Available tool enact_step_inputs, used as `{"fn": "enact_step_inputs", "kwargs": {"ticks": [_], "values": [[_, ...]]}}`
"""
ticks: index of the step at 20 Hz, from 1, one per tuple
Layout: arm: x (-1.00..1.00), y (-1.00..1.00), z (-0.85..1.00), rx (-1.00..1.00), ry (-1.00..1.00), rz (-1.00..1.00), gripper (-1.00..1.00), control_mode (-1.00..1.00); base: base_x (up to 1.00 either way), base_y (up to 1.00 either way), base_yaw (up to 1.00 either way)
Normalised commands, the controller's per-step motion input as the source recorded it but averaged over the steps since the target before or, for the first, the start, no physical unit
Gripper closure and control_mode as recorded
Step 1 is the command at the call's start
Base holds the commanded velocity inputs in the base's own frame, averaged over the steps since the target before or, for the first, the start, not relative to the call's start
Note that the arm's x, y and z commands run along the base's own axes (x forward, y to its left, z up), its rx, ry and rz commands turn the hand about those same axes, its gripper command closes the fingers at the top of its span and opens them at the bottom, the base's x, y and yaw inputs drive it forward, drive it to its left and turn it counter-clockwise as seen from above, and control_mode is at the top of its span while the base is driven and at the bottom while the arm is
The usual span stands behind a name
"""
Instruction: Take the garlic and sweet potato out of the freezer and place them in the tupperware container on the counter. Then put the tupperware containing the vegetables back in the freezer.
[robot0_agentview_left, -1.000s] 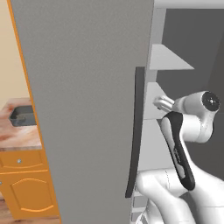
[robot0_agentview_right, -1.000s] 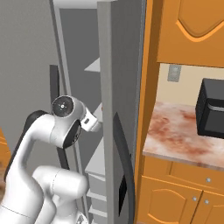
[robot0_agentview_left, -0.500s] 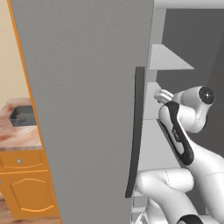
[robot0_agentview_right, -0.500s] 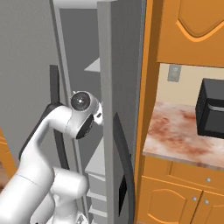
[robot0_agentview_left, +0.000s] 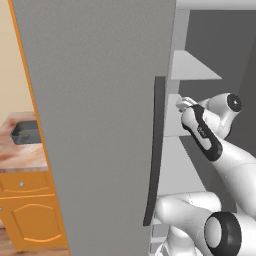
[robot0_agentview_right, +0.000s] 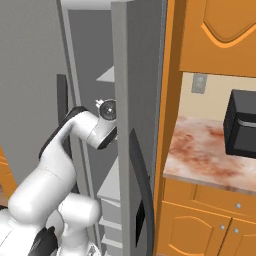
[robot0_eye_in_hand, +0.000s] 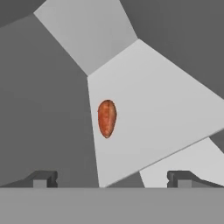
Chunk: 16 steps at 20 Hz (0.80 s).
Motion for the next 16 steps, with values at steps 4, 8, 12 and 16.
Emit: {"fn": "enact_step_inputs", "kwargs": {"ticks": [4, 8, 12, 16], "values": [[0.13, 0.00, -0.13, 0.00, 0.00, 0.04, -1.00, -1.00, 0.00, 0.00, 0.00], [0.20, 0.00, -0.15, 0.00, 0.00, 0.04, -1.00, -1.00, 0.00, 0.00, 0.00], [0.34, 0.00, -0.18, 0.00, 0.00, 0.04, -1.00, -1.00, 0.00, 0.00, 0.00], [0.38, 0.00, -0.17, 0.00, 0.00, 0.04, -1.00, -1.00, 0.00, 0.00, 0.00]]}}
